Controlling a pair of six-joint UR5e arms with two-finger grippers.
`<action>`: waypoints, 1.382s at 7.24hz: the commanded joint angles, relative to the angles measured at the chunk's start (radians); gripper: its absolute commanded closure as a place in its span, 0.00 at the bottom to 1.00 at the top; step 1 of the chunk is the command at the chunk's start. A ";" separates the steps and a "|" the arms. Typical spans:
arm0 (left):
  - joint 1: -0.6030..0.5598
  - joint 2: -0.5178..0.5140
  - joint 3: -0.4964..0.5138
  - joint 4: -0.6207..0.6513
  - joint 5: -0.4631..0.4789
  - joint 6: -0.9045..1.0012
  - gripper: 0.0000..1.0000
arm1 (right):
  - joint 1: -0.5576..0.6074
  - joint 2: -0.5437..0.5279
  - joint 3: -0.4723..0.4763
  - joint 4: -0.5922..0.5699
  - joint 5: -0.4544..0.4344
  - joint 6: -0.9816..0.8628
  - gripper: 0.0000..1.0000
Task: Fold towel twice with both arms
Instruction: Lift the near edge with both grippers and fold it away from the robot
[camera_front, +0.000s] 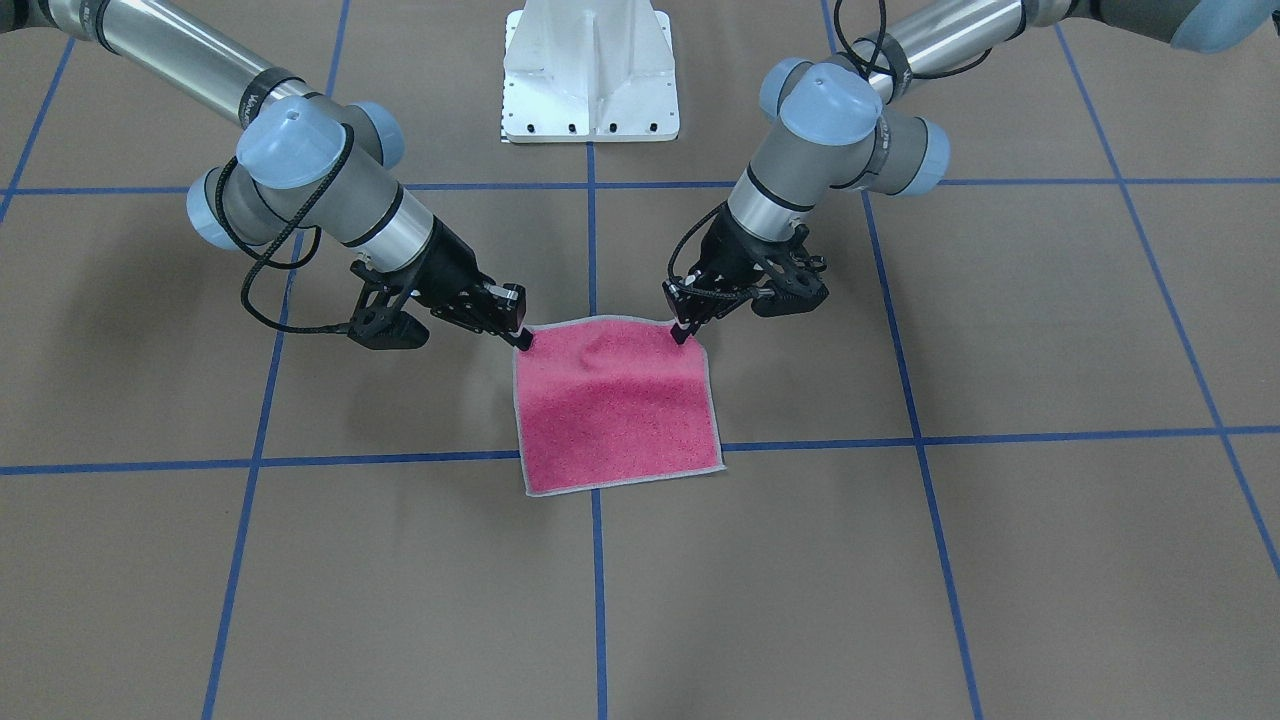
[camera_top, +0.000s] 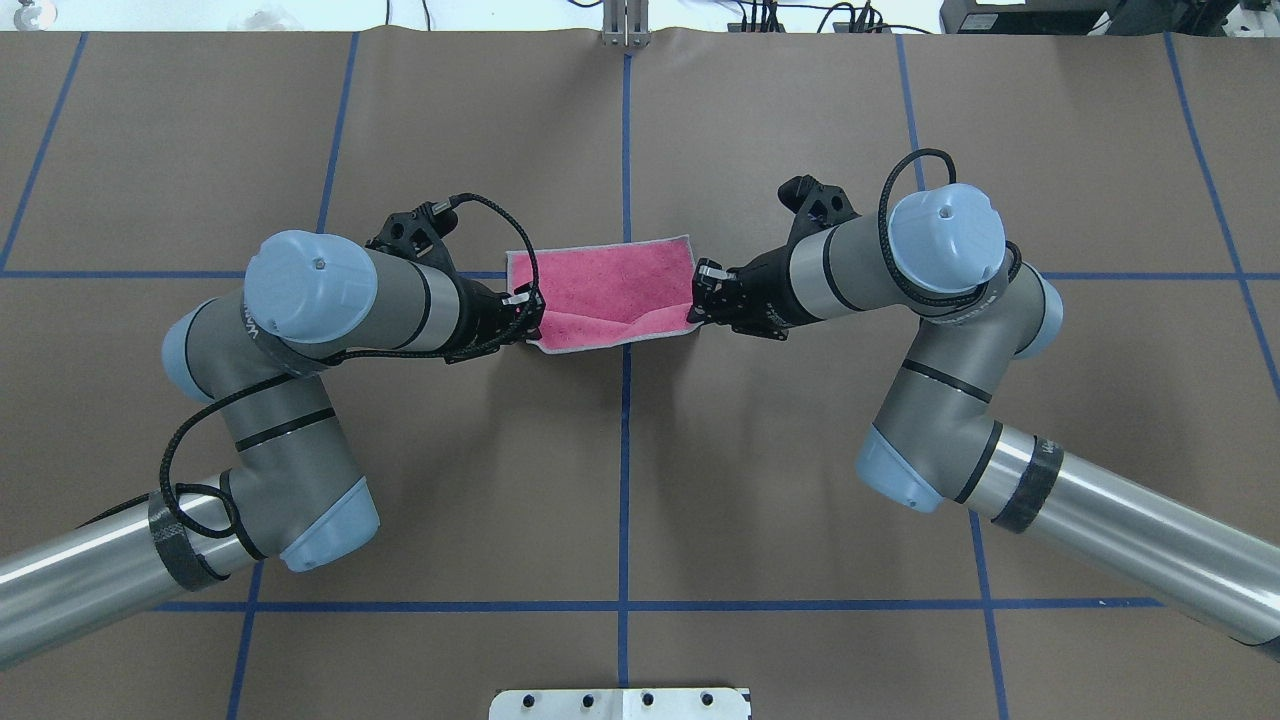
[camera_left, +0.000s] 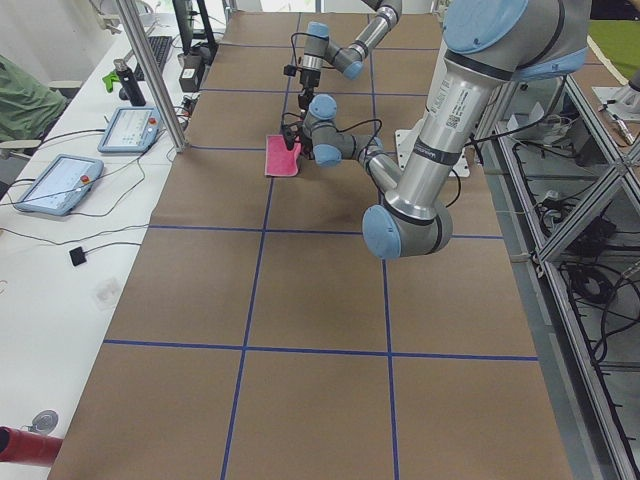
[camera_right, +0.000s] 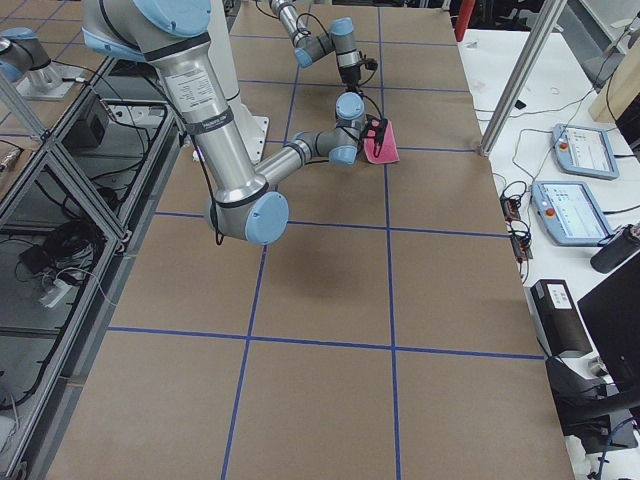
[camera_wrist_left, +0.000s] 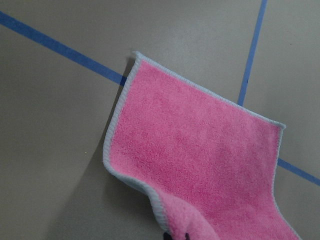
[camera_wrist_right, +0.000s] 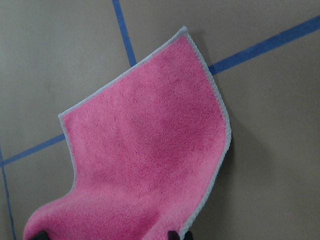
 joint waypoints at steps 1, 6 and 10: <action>-0.006 -0.002 0.010 0.000 0.001 0.000 1.00 | 0.009 0.017 -0.010 -0.002 -0.047 0.000 1.00; -0.037 -0.054 0.085 0.001 0.001 -0.002 1.00 | 0.028 0.071 -0.091 0.000 -0.075 0.000 1.00; -0.051 -0.076 0.104 0.000 0.001 -0.003 1.00 | 0.029 0.127 -0.180 0.000 -0.143 0.000 1.00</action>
